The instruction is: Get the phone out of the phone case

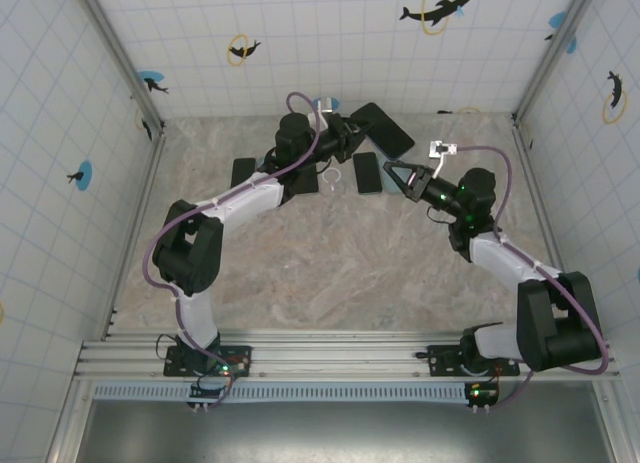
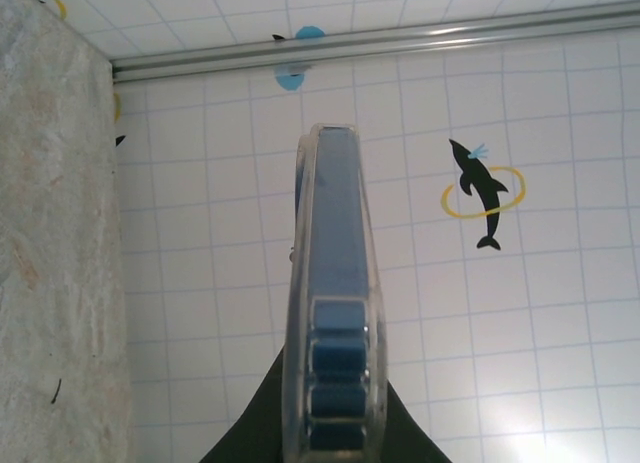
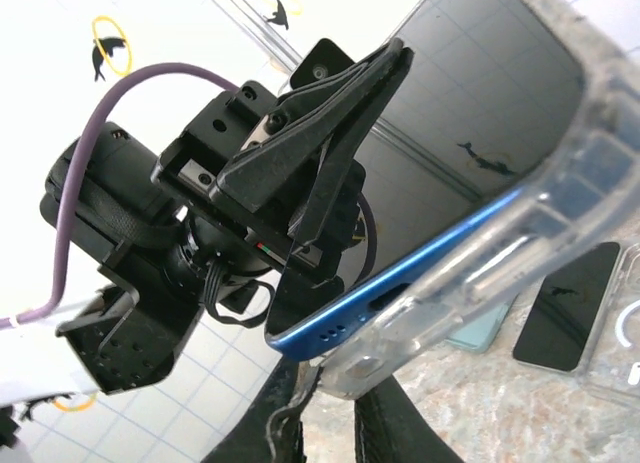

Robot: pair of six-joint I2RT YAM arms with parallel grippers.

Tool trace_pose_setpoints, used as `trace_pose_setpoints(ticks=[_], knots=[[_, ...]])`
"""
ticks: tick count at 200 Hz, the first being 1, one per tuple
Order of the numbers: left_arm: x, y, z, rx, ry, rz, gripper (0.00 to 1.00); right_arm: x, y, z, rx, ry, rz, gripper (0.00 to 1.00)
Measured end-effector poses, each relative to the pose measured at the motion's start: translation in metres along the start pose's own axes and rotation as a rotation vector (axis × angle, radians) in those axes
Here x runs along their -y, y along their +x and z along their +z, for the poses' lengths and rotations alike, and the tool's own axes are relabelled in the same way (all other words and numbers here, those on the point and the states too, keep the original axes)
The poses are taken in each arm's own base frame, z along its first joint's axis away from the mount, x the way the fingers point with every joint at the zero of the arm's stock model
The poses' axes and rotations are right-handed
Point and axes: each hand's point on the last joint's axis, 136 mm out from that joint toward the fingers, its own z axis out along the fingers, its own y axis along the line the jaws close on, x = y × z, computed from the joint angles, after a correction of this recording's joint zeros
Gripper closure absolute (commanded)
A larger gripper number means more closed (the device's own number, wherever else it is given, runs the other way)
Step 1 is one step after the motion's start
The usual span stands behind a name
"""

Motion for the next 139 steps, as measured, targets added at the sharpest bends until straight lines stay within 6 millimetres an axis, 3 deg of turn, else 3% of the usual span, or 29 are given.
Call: trace_pose_setpoints(ticks=[93,139], knots=[[0.029,0.018,-0.01,-0.127,0.038,0.271,1.0,-0.001,0.002,-0.018,-0.054,0.027,-0.125,0.41],[0.05,0.025,-0.035,-0.217,0.092,0.488,1.0,0.009,0.005,-0.027,-0.173,0.066,-0.27,0.41]])
